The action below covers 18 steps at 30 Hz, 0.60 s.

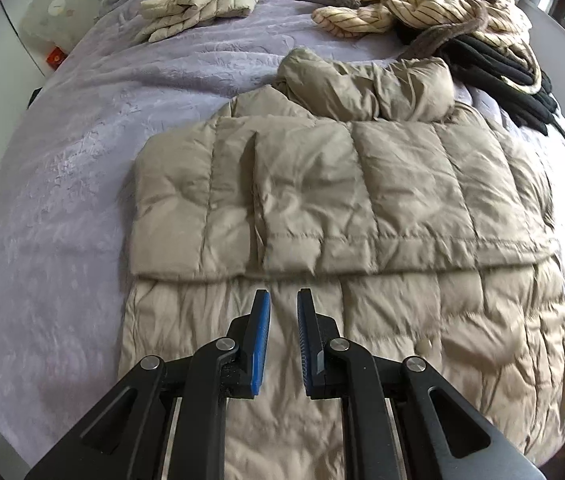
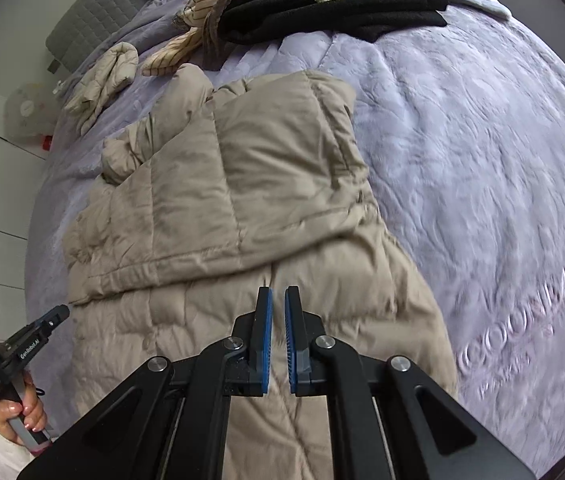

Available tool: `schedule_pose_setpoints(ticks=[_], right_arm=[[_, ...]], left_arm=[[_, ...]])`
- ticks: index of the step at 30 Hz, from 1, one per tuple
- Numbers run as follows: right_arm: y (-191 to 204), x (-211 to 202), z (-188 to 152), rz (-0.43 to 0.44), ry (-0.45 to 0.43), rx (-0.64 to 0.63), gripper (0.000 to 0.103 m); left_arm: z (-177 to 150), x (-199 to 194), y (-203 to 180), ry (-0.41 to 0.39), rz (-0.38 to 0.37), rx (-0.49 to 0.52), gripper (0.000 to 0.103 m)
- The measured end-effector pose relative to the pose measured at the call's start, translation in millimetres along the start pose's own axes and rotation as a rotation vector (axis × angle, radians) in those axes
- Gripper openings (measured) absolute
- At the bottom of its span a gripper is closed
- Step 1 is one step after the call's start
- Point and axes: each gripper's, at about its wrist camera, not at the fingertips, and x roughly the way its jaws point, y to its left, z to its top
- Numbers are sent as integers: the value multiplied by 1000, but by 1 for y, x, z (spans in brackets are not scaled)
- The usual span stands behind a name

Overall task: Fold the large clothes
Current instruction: 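Smooth the folded side flat and open both tools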

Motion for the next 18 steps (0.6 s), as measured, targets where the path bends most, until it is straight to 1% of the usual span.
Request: schedule_pose_setpoints(ticks=[2, 4, 5, 6, 7, 11, 14, 15, 16, 17, 18], right_arm=[[3, -6, -6, -2, 2, 1, 7], [5, -12, -12, 3, 3, 3, 7], [7, -14, -14, 5, 4, 3, 7], [8, -17, -16, 6, 5, 2, 7], [9, -19, -18, 7, 5, 0, 7], [15, -30, -27, 11, 6, -7, 7], [19, -36, -34, 12, 8, -11, 8], [20, -39, -37, 11, 7, -12, 13], [21, -41, -39, 12, 7, -12, 28], [21, -43, -41, 14, 6, -10, 40], [22, -46, -43, 19, 4, -10, 61]], left_arm=[[-7, -7, -3, 4, 11, 7, 16], [-14, -12, -3, 8, 24, -1, 54], [-16, -14, -3, 5, 28, -9, 86], [-20, -19, -2, -11, 36, -20, 91], [-25, -24, -3, -27, 41, -16, 91], [-40, -30, -3, 12, 29, -19, 91], [-49, -35, -5, 26, 35, -15, 91], [-53, -37, -5, 29, 36, -14, 91], [-55, -39, -5, 33, 34, -15, 91], [-57, -41, -4, 36, 32, -17, 91], [-60, -44, -4, 38, 31, -20, 91]])
